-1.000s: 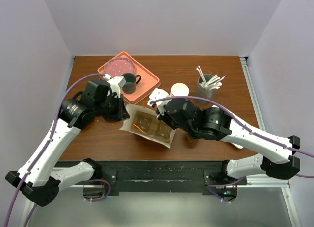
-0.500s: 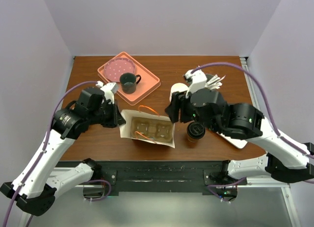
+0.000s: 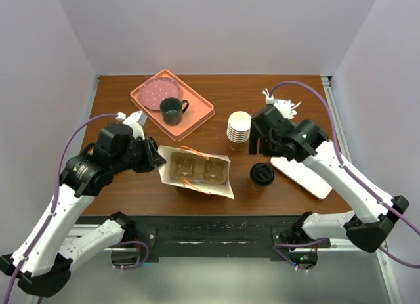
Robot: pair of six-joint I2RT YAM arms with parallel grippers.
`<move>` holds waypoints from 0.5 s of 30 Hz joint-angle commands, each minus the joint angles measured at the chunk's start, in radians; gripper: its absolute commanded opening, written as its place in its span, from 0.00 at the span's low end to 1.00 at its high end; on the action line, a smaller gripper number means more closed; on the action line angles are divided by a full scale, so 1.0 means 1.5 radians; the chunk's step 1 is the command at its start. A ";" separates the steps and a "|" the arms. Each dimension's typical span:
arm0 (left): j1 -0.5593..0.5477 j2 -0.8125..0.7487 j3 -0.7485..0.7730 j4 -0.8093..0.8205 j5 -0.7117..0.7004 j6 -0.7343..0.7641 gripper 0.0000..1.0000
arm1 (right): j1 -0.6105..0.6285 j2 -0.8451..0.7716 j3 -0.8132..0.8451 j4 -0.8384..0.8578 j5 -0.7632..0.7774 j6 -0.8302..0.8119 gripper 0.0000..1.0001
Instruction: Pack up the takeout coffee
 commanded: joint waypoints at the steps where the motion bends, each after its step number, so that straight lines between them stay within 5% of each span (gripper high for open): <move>1: -0.002 -0.052 -0.027 0.047 0.027 -0.007 0.00 | -0.008 -0.011 -0.083 -0.011 -0.057 -0.002 0.85; 15: -0.002 -0.104 -0.096 0.073 0.090 0.030 0.00 | -0.043 0.028 -0.240 0.094 -0.122 -0.062 0.86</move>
